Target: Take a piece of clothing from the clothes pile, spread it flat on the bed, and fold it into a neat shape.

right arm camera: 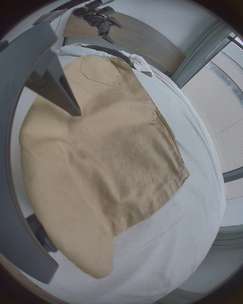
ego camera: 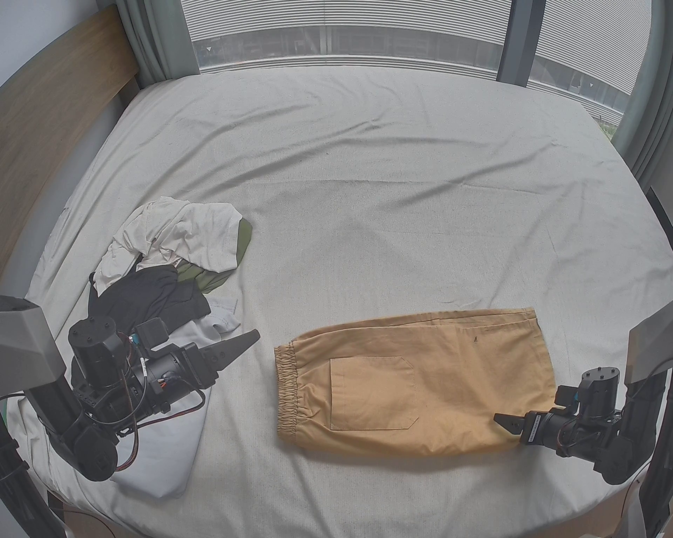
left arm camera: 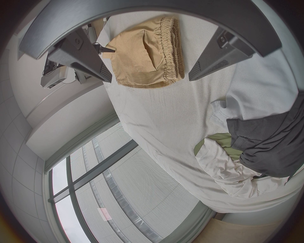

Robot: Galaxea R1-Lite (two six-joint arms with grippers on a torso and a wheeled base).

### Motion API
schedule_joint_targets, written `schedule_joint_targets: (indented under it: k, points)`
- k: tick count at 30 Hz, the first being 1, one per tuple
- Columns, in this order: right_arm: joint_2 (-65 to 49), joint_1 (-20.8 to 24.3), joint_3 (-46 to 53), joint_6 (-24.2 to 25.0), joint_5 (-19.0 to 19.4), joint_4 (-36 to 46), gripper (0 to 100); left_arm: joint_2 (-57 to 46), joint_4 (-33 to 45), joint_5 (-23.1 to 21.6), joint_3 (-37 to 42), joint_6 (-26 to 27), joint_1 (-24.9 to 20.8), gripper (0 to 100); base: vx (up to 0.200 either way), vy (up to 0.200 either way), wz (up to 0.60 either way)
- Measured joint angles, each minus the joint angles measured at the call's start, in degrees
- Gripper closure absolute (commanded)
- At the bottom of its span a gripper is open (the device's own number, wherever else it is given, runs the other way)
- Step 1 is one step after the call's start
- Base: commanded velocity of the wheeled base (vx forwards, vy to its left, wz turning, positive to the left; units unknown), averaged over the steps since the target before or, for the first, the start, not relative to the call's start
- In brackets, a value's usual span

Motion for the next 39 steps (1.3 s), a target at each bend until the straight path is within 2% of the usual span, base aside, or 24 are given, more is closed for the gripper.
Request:
schedule_joint_targets:
  k: [6,13,17,20,26,34,39]
  points:
    - [-1.7,-6.3,0.0,-1.3,-0.4,-1.1,0,0.0,0.0,0.0,0.0,0.1,0.0,0,0.0,0.0,0.0]
    - [-5.6,-16.6,0.0,-2.8,1.1,-1.4,0,0.0,0.0,0.0,0.1,0.1,0.0,0,0.0,0.0,0.0]
    - [-8.5,-22.4,-1.2,-3.9,4.9,-1.4,0,0.1,0.0,0.0,0.3,0.1,0.0,0,0.0,0.0,0.0]
    - [-10.8,-24.5,-3.2,-3.9,8.4,-1.3,0,0.2,0.0,-0.6,0.5,0.1,-0.2,0,0.0,0.0,0.0]
    - [-14.4,-22.9,-10.0,-2.0,10.5,-1.1,0,1.1,0.0,-1.5,1.2,0.2,-0.4,0,0.0,0.0,0.0]
    - [-15.5,-14.4,-20.2,-0.2,11.6,-0.8,0,3.8,0.0,-1.9,1.4,0.3,-0.5,0,0.0,0.0,0.0]
    - [-14.1,-12.4,-23.0,1.1,13.2,-1.0,0,5.8,-0.1,-2.0,1.2,0.3,-1.0,0,0.0,0.0,0.0]
